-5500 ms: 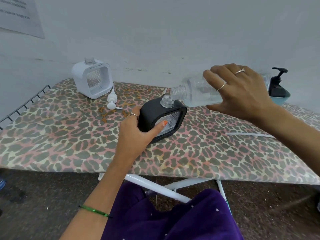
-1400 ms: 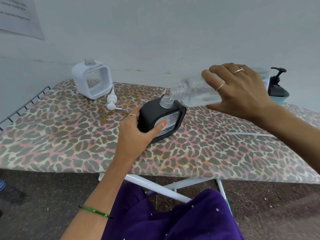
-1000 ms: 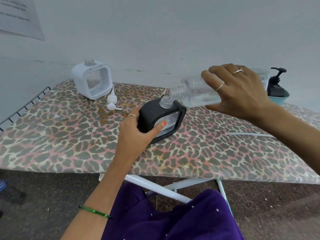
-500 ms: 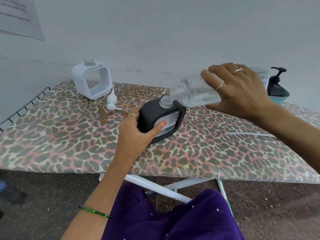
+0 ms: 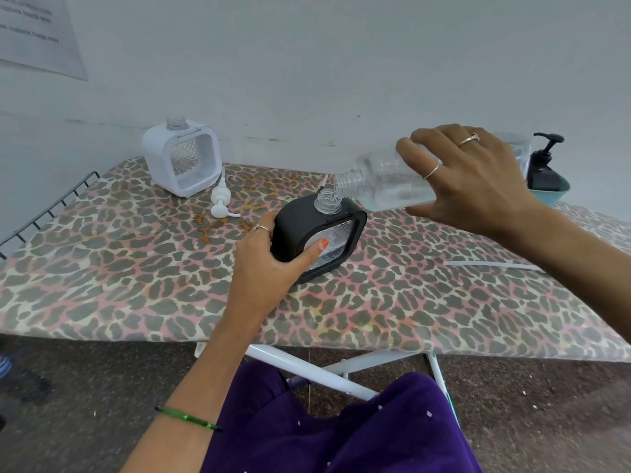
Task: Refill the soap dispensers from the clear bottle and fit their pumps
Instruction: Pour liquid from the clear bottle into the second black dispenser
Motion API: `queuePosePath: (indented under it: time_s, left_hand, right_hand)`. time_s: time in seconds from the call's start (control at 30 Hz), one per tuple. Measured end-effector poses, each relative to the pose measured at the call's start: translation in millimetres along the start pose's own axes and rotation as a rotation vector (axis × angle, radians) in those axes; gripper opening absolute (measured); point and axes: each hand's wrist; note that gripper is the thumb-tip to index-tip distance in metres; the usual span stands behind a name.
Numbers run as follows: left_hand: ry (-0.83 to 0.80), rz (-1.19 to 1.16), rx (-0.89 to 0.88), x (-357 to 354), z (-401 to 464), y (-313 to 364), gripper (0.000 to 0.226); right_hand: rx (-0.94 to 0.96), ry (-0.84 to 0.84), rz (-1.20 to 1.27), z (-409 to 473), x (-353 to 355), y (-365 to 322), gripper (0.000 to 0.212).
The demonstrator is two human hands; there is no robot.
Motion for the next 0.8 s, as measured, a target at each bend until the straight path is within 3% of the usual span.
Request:
queuePosePath:
  time_s: [0.8]
  left_hand:
    - [-0.017, -0.061, 0.043, 0.1, 0.1, -0.3, 0.041]
  right_hand:
    - [-0.112, 0.066, 0.066, -6.5, -15.1, -10.2, 0.079]
Point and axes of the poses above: each hand's wrist, its own z-axis towards the middle knuckle, its own x-axis out of the back of the hand, y = z × x, and after that the axes turned 13 degrees about z, right-handed
